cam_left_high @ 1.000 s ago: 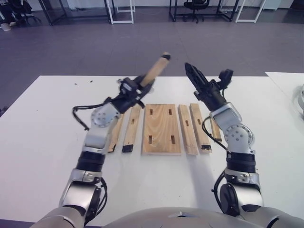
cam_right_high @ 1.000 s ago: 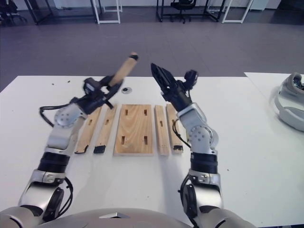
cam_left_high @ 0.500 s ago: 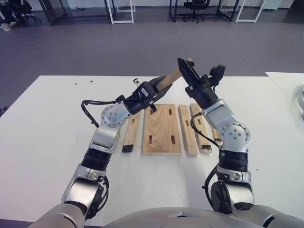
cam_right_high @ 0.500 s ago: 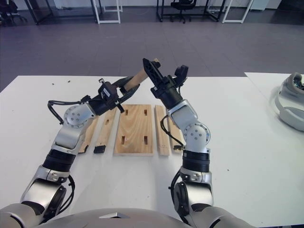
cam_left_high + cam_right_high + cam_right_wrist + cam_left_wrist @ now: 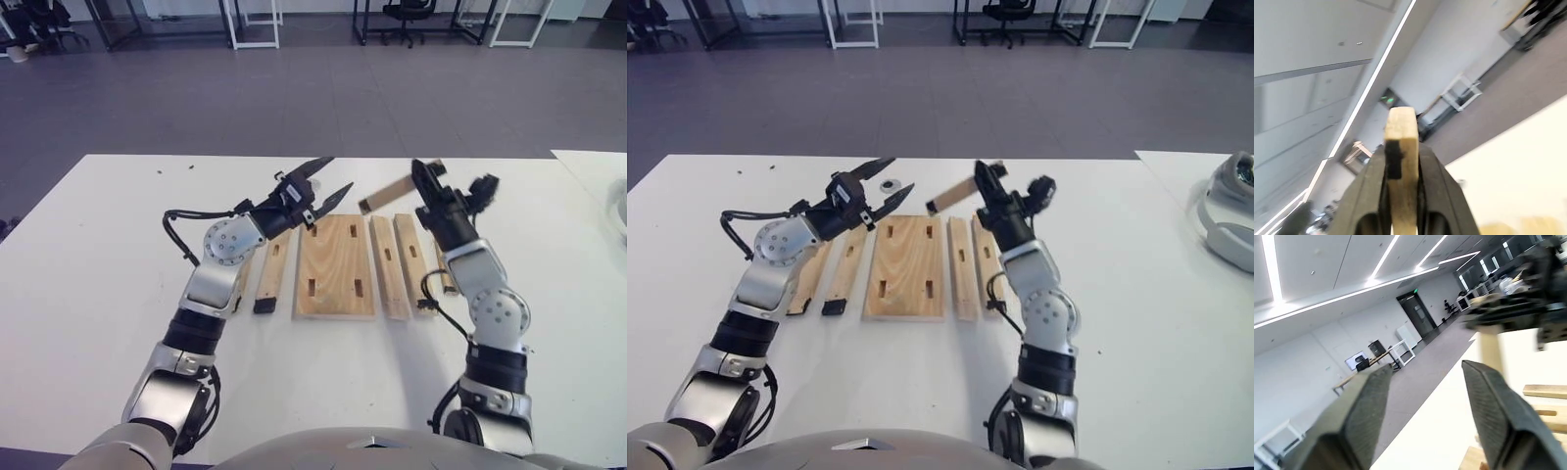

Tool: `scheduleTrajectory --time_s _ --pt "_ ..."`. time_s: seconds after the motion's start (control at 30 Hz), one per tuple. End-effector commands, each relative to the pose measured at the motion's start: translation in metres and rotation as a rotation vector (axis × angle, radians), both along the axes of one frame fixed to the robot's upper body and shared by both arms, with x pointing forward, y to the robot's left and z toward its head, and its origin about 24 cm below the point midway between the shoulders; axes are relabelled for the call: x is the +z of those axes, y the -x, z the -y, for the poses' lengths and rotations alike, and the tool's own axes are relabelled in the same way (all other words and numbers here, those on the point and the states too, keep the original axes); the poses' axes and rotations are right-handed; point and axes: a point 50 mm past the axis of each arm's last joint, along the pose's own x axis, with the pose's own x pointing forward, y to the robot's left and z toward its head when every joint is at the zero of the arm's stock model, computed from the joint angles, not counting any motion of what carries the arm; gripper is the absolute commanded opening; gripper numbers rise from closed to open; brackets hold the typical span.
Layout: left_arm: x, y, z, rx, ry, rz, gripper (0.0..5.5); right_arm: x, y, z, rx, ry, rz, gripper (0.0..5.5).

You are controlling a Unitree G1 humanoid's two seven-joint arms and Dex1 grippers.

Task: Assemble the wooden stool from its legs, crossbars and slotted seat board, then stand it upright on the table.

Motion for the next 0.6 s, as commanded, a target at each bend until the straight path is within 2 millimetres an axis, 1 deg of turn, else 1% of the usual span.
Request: scheduleTrajectory --time_s 0.03,0.1,0.2,0.3,0.43,0.53,0.6 --pt "-0.01 0.002 -0.022 0.132 0.059 -0.068 3.42 -0.031 0.004 0.011 -0.109 0.053 -0.145 0.41" --pt "-0.015 0.002 -0.027 0.171 0.087 -0.096 3.7 -0.043 0.003 0.011 -0.14 0.083 -0.187 0.41" --pt "-0.019 0.003 -0.031 0.206 0.123 -0.127 3.7 -0.059 0.004 0.013 -0.177 0.132 -0.23 0.41" --pt "-0.022 0.005 -0.03 0.208 0.136 -0.146 3.7 -0.069 0.002 0.012 -0.189 0.164 -0.255 0.41" --pt "-0.024 0.006 -0.029 0.209 0.143 -0.154 3.7 -0.078 0.003 0.01 -0.171 0.241 -0.288 0.41" --pt "-0.025 0.007 -0.029 0.213 0.143 -0.157 3.7 -0.077 0.002 0.01 -0.16 0.249 -0.276 0.41" --pt "-0.025 0.007 -0.03 0.216 0.141 -0.156 3.7 -0.079 0.002 0.01 -0.161 0.372 -0.297 0.41"
